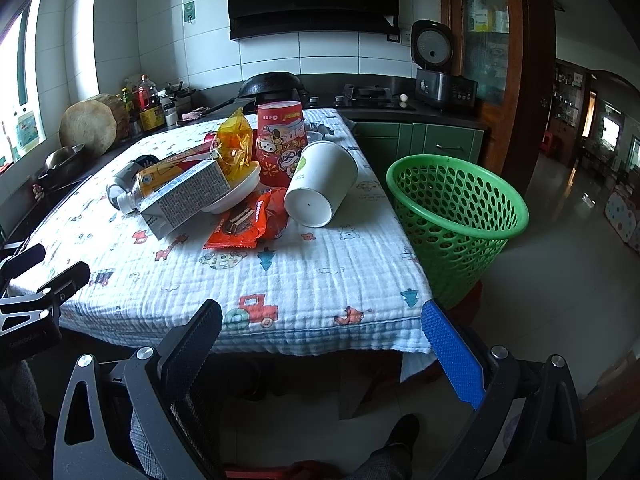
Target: Collect trash
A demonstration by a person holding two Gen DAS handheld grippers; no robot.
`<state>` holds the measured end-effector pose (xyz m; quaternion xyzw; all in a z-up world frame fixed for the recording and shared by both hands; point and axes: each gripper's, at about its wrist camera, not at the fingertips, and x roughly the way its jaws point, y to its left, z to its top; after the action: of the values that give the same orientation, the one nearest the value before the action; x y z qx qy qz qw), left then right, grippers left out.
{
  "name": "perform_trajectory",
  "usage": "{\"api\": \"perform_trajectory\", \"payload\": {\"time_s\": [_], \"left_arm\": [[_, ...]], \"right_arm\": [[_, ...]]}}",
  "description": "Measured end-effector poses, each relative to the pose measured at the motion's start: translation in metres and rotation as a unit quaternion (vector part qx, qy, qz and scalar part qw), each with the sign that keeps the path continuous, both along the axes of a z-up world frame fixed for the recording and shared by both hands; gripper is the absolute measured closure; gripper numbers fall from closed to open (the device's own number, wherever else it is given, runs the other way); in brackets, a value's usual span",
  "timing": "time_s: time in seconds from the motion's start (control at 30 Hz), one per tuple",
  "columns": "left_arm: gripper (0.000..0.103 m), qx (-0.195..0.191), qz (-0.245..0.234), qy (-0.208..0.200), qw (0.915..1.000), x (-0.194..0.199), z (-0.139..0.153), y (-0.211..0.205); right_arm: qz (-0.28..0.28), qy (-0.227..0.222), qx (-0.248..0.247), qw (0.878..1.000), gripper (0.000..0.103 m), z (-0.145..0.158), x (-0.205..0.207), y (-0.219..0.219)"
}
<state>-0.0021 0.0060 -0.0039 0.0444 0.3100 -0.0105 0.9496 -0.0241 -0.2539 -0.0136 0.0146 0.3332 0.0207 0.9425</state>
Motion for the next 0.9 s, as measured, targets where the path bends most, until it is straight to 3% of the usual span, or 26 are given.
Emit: {"api": "perform_trajectory", "payload": {"time_s": [0.9], "left_arm": [[0.005, 0.000, 0.002, 0.004, 1.0000, 0.0040, -0.0006, 0.0003]], "right_arm": [[0.001, 0.004, -0.001, 1.000, 0.006, -0.0013, 0.0022, 0.0004]]}}
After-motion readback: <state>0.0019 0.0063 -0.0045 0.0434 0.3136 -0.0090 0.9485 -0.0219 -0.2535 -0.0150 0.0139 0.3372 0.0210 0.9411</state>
